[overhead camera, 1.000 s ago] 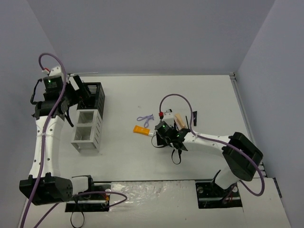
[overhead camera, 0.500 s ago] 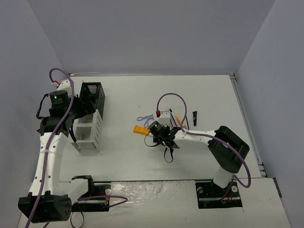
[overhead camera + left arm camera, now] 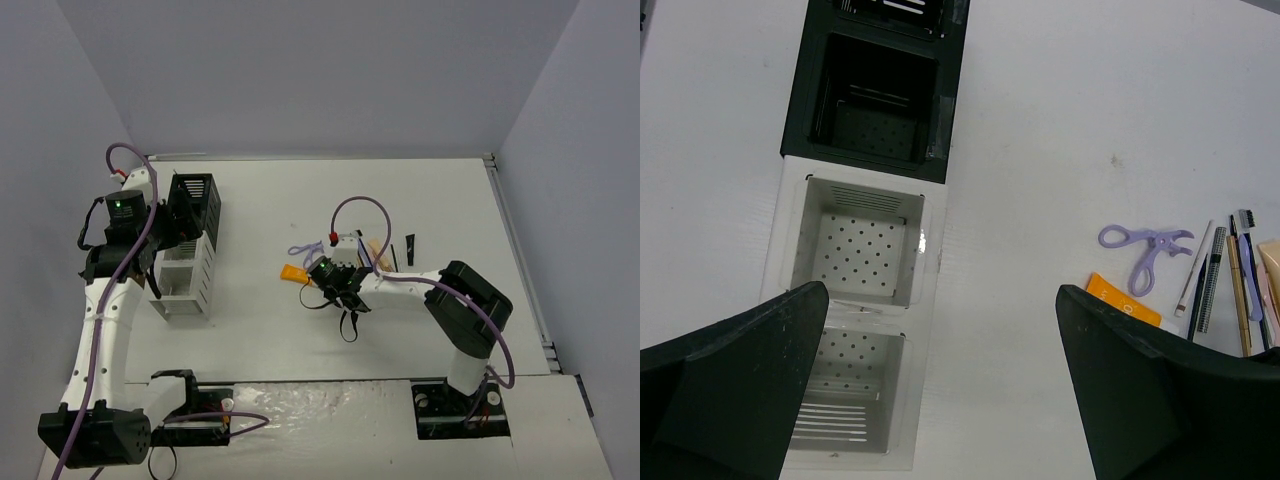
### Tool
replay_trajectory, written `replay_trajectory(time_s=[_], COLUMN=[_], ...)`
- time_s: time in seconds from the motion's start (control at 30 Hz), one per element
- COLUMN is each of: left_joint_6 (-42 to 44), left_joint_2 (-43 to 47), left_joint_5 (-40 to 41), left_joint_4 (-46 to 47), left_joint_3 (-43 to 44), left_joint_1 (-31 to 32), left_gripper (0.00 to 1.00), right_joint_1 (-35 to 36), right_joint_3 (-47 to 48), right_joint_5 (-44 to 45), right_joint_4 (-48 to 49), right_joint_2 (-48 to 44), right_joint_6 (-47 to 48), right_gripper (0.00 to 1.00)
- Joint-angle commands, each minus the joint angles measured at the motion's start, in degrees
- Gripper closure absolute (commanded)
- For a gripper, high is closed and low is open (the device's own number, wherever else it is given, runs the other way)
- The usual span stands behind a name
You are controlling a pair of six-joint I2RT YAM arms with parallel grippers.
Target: Organize the makeup
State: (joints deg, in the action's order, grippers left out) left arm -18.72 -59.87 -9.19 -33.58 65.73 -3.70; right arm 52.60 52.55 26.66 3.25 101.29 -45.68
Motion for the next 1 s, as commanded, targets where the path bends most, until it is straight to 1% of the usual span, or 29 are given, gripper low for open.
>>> replay_trajectory(time_s=[0.0, 0.07, 0.17, 0.27, 0.37, 0.53, 0.67, 0.73, 0.8, 0.87, 0.93, 0.97], left_joint_6=[0.47, 0.44, -0.10, -1.06, -2.50, -5.11, -9.43, -12.09, -14.30, -16.16, -17.57, -18.00], left_joint_2=[-0.04, -0.14, -0.15, 0.10, 0.43, 1.17, 1.63, 1.53, 1.27, 0.75, 0.04, -0.35], left_joint_5=[-0.83, -1.27, -1.45, -2.48, -4.33, -5.38, -6.92, -8.56, -9.78, -10.38, -10.37, -10.16], left_joint_4=[3.00, 3.00, 3.18, 3.89, 4.25, 3.79, 5.80, 7.73, 9.91, 12.35, 13.95, 14.74], left_joint_3=[2.50, 2.47, 2.38, 1.90, 1.77, 3.53, 4.87, 5.35, 5.97, 6.57, 7.66, 7.79], left_joint_1=[0.10, 0.03, 0.10, 0.17, 0.78, 6.28, 12.13, 15.17, 18.21, 21.54, 24.60, 25.95], left_gripper=[0.03, 0.03, 0.03, 0.03, 0.03, 0.03, 0.03, 0.03, 0.03, 0.03, 0.03, 0.03], right_joint_1=[0.40, 0.40, 0.49, 0.95, 2.11, 5.13, 7.48, 8.94, 9.87, 10.39, 10.70, 10.79], right_joint_3=[0.83, 0.51, 0.00, -0.23, -0.52, -0.83, -0.87, -1.45, -3.45, -6.92, -10.90, -12.33], right_joint_5=[2.51, 2.89, 3.40, 4.04, 6.45, 11.40, 13.37, 13.52, 11.54, 6.82, 0.72, 0.28], right_joint_4=[-2.42, -2.69, -2.64, -2.72, -3.02, -5.51, -4.44, -1.17, 3.96, 11.79, 18.95, 21.62], right_joint_2=[0.78, 0.30, -0.40, -1.35, -3.78, -13.71, -20.51, -24.80, -30.59, -33.88, -39.88, -41.46], right_joint_6=[-3.04, -3.54, -4.33, -4.49, -4.59, -3.31, 1.84, 6.66, 11.71, 18.00, 22.27, 23.96], right_gripper=[0.94, 0.97, 1.00, 1.00, 1.00, 1.00, 1.00, 1.00, 1.00, 1.00, 1.00, 1.00])
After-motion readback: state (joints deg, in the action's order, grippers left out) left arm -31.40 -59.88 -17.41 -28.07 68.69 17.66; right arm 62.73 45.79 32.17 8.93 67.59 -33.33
